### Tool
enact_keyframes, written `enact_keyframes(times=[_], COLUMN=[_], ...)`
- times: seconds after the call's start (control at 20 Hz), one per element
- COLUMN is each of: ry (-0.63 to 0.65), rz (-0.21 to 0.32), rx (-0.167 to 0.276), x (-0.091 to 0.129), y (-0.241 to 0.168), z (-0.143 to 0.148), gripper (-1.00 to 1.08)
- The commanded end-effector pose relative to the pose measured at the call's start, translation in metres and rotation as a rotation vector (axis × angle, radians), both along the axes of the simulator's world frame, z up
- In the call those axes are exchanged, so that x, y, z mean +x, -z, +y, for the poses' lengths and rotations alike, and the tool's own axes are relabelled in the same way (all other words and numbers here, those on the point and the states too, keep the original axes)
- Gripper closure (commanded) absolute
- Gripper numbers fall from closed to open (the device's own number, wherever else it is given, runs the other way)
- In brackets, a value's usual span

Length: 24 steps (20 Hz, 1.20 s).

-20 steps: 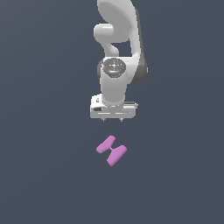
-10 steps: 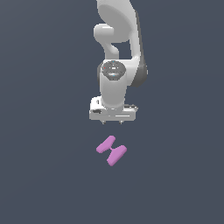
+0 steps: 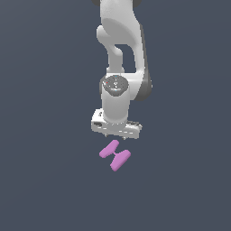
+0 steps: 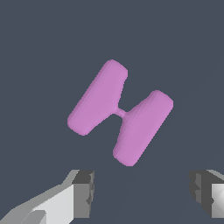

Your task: Pick up the object and move it to a goal position.

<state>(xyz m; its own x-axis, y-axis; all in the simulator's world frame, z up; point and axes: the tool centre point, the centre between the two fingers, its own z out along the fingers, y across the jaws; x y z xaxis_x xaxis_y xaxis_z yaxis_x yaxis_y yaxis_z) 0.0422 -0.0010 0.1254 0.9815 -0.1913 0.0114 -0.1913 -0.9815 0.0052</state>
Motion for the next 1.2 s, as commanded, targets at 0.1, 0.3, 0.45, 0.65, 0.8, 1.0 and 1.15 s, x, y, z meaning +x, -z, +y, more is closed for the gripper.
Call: enact_keyframes(times=[0.1,0.3,0.45,0.65,0.8,1.0,1.15], ry=[0.123,0.235,0.308,0.384,0.426,0.463,0.476], rz=[-0.038,-0.074,-0.098,-0.125,-0.14,-0.154,-0.159], rx=[0.002,0.005,0.008,0.012,0.014,0.017,0.019], x=[0.029,0.053,0.069,0.084,0.093,0.1,0.102], y=[0.016,0.031,0.042,0.054,0.06,0.067,0.069], z=[-0.001,-0.002,-0.002,-0.002,-0.002,-0.001,-0.001], gripper=[-0.6,-0.6,-0.6,-0.6,-0.6,-0.6,-0.6])
